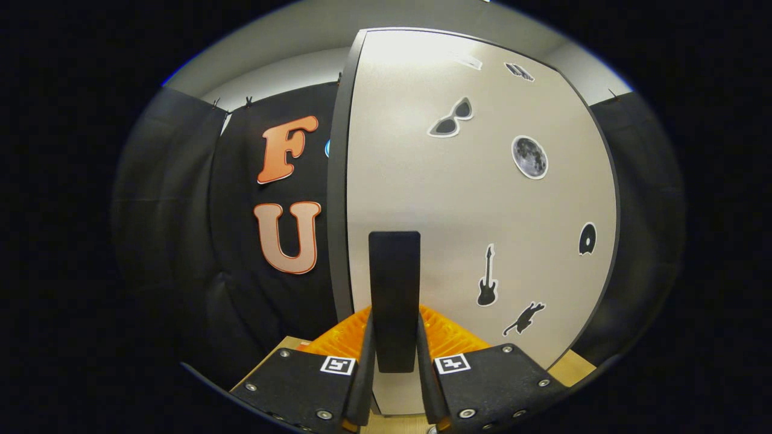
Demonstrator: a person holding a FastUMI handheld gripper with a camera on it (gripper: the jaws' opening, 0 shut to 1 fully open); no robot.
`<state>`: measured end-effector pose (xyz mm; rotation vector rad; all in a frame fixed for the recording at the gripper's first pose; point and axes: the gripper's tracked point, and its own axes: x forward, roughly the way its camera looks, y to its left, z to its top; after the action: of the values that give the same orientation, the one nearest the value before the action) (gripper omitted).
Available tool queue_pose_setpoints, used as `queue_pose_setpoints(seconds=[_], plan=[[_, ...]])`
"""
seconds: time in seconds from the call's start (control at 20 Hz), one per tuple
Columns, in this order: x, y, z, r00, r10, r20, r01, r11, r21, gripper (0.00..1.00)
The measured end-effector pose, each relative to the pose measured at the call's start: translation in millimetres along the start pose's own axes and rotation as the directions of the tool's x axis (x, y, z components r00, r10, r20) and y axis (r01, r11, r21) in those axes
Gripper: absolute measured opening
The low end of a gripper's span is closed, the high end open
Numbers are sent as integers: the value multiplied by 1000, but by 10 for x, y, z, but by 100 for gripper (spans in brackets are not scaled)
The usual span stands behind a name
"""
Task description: Open the shoe cabinet door, grab the shoes and put them into the shoe cabinet, then close the shoe cabinet door.
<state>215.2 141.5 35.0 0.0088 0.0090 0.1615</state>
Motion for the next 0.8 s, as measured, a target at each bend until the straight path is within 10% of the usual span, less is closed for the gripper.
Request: queue_pose_setpoints(seconds=[0.8], plan=[[-818, -345, 61, 994, -103, -36, 104, 994, 32, 16]])
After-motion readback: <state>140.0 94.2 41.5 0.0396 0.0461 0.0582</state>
